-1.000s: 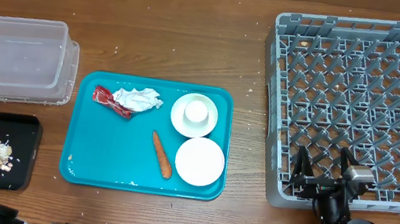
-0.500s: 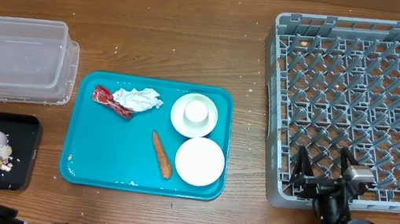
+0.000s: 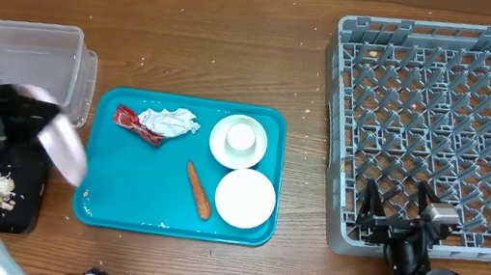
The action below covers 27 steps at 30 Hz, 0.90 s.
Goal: Sort waste into correct bins and load items into the dishwasher
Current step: 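Return the emptied plate to the teal tray with the left gripper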
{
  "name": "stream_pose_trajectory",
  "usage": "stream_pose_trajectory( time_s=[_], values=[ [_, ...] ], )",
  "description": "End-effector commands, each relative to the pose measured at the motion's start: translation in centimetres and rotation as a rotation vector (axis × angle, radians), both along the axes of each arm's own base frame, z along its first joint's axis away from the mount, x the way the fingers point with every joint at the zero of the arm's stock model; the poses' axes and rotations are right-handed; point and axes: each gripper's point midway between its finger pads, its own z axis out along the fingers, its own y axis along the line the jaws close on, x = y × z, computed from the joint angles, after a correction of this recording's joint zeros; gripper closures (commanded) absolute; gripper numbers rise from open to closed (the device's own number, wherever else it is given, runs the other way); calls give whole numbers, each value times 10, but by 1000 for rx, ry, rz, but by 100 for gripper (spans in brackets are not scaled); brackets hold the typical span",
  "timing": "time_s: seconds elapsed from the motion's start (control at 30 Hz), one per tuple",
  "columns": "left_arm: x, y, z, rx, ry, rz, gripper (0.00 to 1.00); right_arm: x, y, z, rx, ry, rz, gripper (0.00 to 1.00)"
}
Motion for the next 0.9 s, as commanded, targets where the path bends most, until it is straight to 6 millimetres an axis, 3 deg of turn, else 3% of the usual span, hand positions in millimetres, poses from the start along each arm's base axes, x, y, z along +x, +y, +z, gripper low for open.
stream_pose_trajectory(
  time_s=[0.0, 0.07, 0.2, 0.47, 0.67, 0.87],
  values=[
    [-3, -37, -35, 224, 247, -95, 96, 0, -2, -2, -3, -3, -13, 0],
    [1, -62, -50, 313, 318, -154, 96, 0, -2, -2, -3, -3, -13, 0],
    [0, -91, -89, 538, 484, -189, 96, 0, -2, -2, -3, -3, -13, 0],
    [5, -151, -157, 636, 653, -326, 96, 0, -2, -2, -3, -3, -13, 0],
    [-2, -159, -189, 678, 762, -381, 96, 0, -2, -2, -3, -3, -13, 0],
    [-6, -133, -190, 778, 823, -329, 96, 0, -2, -2, -3, -3, -13, 0]
  ],
)
